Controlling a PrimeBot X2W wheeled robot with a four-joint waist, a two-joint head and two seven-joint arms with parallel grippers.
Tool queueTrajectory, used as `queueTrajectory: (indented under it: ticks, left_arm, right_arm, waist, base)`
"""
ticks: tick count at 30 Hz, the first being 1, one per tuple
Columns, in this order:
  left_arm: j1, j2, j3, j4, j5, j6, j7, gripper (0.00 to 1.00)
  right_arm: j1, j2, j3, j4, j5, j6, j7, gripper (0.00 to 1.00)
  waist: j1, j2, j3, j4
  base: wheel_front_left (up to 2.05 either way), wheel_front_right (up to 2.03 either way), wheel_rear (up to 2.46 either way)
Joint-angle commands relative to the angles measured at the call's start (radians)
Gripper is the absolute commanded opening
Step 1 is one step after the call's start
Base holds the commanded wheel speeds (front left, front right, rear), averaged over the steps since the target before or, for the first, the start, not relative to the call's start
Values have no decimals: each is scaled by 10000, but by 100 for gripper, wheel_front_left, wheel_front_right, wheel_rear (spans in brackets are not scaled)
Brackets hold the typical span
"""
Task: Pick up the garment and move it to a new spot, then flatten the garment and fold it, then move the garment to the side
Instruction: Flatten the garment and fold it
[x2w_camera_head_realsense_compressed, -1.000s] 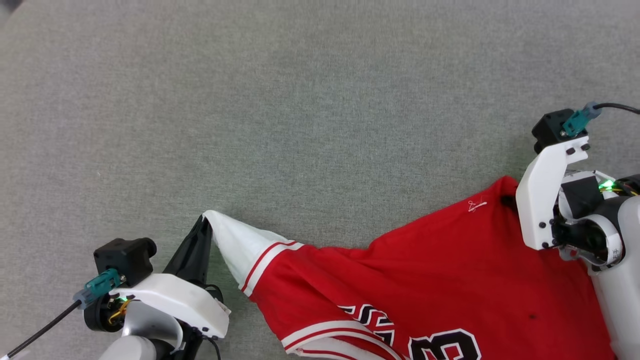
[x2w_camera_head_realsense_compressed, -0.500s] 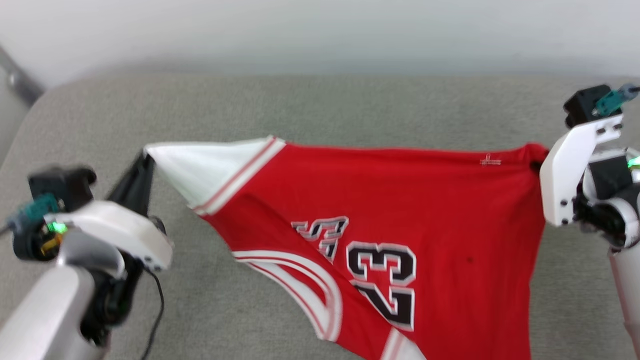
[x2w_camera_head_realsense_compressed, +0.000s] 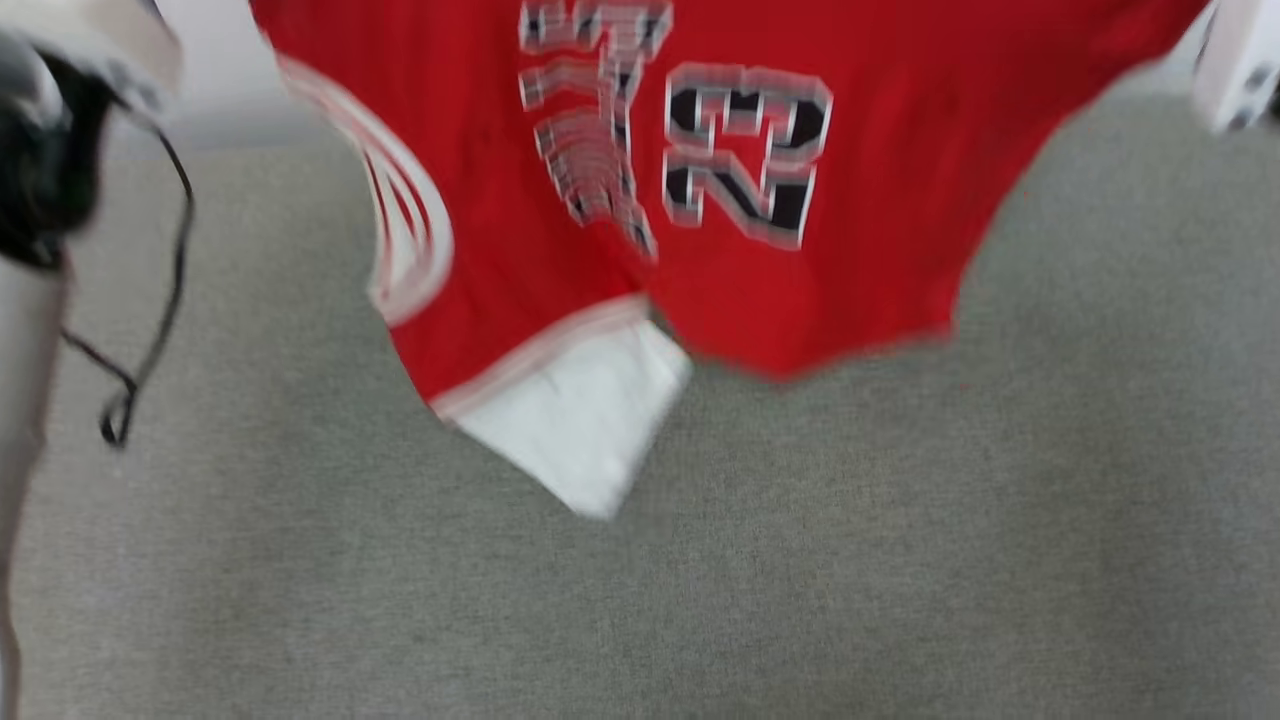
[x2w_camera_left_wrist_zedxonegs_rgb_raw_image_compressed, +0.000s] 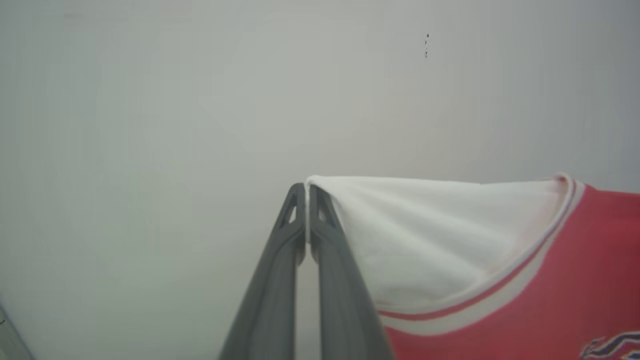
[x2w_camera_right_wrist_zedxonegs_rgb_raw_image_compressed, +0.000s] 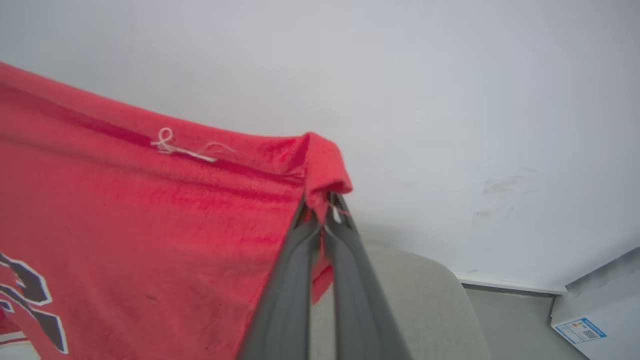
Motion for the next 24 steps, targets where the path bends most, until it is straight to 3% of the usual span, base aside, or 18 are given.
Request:
queueTrajectory:
  ticks: [1,10,13,19,24]
  left_arm:
    - [-598,93,151,222,121,14,-141,0]
    - [-4075,413,455,1555,675,-353,-964,0]
    - [-5171,678,546,1622,778,-522,-842,0]
    - [-6116,843,529,2009,854,-742,-962,0]
    - [-6273,662,470,2475,764,-973,-1245,0]
  right_arm:
    - [-444,-55,-168,95,-154,-24,-216,0]
    - [-3180,393,-698,653,-1008,-26,-2166,0]
    - [-4279,269,-721,956,-1126,-34,-2617,0]
    - [-5508,258,-585,1851,-1185,-37,-3688,0]
    - [-6093,273,-333,2702,-1122,-35,-4285,0]
  waist:
    - [1,-1,833,-81]
    - [1,-1,2992,-353]
    - [1,-1,3896,-380]
    - [1,-1,5229,-348]
    - [1,-1,5846,-272]
  base:
    - [0,0,0]
    - [0,0,0]
    - [0,0,0]
    - [0,0,0]
    - [0,0,0]
